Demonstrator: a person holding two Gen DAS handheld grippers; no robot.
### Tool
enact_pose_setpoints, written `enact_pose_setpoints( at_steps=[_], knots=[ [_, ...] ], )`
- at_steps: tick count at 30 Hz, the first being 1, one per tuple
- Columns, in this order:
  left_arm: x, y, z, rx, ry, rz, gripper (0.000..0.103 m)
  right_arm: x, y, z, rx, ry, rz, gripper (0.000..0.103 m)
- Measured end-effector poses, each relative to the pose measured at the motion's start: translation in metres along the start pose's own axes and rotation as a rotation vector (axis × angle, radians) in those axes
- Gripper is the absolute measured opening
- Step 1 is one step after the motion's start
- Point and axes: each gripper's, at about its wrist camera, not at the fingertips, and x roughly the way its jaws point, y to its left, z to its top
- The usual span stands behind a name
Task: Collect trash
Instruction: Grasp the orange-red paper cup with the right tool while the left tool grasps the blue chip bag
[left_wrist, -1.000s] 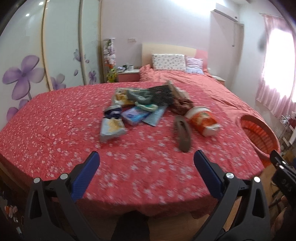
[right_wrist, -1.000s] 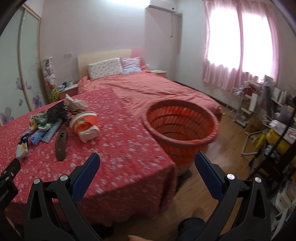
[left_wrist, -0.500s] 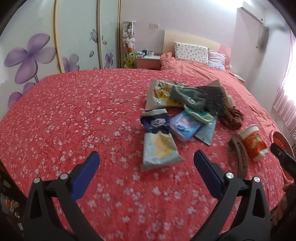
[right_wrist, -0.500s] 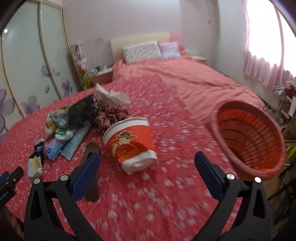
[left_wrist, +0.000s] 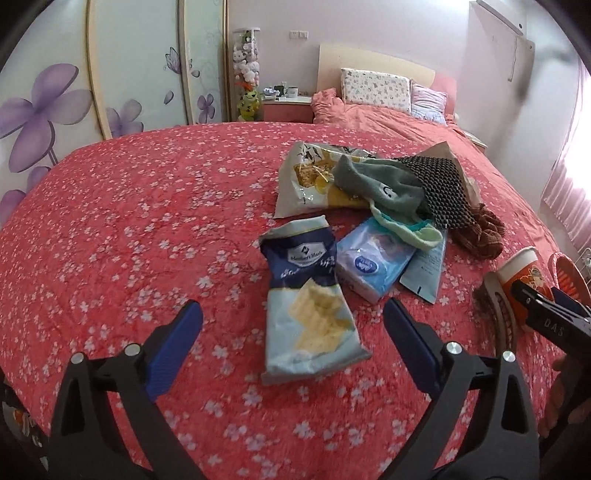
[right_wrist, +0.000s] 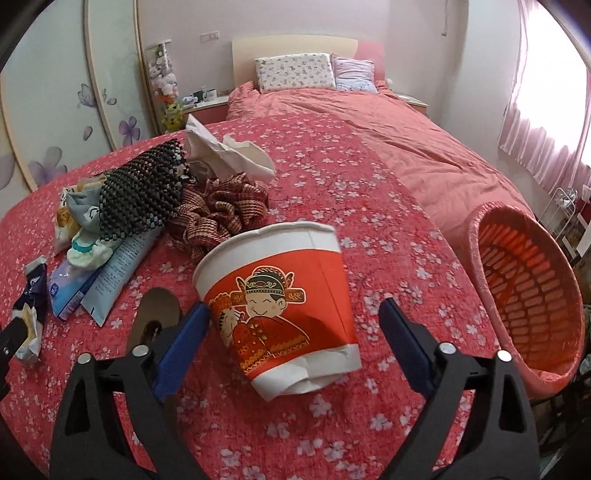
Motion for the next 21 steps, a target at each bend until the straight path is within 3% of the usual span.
enact_pose_setpoints(
  at_steps=[3, 8, 16, 18, 20, 21],
  knots=[
    [0.008, 0.0, 0.003, -0.006, 0.016, -0.002, 0.09, 0.002, 0.003, 0.0, -0.011, 0.006, 0.014, 0.078],
    [0.022, 0.011, 0.007, -0.04, 0.056, -0.014, 0.076, 0.0, 0.002, -0.001, -0.01, -0.001, 0.023, 0.077],
    [0.04, 0.015, 0.008, -0.055, 0.091, -0.02, 0.07, -0.001, -0.01, -0.005, 0.028, -0.006, 0.018, 0.077],
    [0.043, 0.016, 0.01, -0.056, 0.089, -0.022, 0.063, -0.002, -0.011, -0.006, 0.03, -0.007, 0.017, 0.077],
    [0.044, 0.016, 0.013, -0.057, 0.09, -0.033, 0.046, -0.003, -0.013, -0.007, 0.031, -0.01, 0.019, 0.077],
    [0.045, 0.018, 0.014, -0.058, 0.088, -0.043, 0.045, -0.004, -0.014, -0.007, 0.031, -0.012, 0.021, 0.077]
  ],
)
